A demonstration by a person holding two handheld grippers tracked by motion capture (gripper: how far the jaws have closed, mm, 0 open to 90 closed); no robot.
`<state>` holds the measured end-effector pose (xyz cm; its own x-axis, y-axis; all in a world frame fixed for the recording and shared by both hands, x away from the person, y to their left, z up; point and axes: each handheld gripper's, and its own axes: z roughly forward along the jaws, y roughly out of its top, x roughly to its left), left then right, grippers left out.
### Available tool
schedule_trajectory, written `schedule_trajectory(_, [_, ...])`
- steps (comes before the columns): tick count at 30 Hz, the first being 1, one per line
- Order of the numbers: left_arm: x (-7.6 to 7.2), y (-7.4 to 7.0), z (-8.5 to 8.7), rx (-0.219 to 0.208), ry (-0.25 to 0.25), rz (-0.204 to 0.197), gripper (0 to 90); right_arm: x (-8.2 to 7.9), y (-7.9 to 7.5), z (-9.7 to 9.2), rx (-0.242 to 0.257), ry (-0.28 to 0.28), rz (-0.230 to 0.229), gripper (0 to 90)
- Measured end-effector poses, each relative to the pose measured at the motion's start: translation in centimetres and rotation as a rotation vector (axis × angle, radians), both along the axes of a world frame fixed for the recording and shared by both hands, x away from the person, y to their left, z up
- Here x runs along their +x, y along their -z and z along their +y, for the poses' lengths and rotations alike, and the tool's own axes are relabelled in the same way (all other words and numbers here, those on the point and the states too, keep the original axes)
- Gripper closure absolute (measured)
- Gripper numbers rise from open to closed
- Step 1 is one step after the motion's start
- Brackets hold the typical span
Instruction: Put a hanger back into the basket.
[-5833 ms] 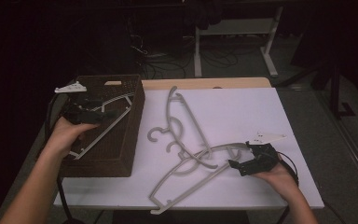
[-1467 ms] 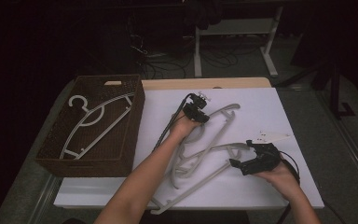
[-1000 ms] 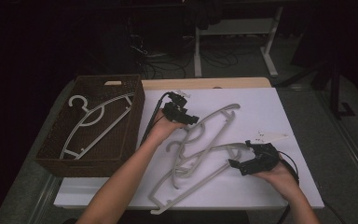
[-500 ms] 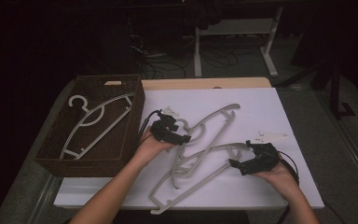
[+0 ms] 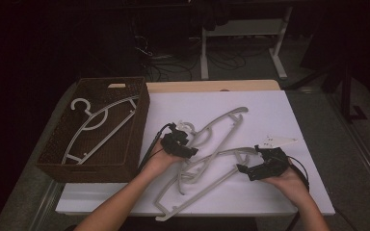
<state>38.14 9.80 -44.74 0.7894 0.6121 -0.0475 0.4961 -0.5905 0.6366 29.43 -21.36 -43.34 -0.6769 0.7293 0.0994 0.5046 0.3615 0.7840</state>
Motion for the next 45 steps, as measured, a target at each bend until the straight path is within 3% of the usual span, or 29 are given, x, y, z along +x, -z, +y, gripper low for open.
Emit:
schedule_trajectory(7, [0.2,0.5,-0.4,0.04,-0.007,-0.03,50.3,0.0,0.1,0.0,-0.002,-0.001,0.002,0.0])
schedule_trajectory(13, [0.3,0.4,-0.4,0.048,-0.009,-0.035,53.3,0.0,0.1,0.0,-0.001,0.0,0.002,0.0])
schedule_trajectory(32, [1.1,0.4,0.4,0.012,-0.055,-0.013,78.1,0.0,0.1,0.0,-0.004,-0.001,0.003,0.0])
schedule_trajectory(41, [1.2,0.3,0.6,-0.005,-0.064,-0.003,81.0,0.0,0.1,0.0,-0.005,-0.003,0.005,0.0])
schedule_trajectory(45, [1.0,-0.7,0.9,-0.03,-0.071,-0.018,81.1,0.0,0.0,0.0,0.0,-0.002,0.002,0.0])
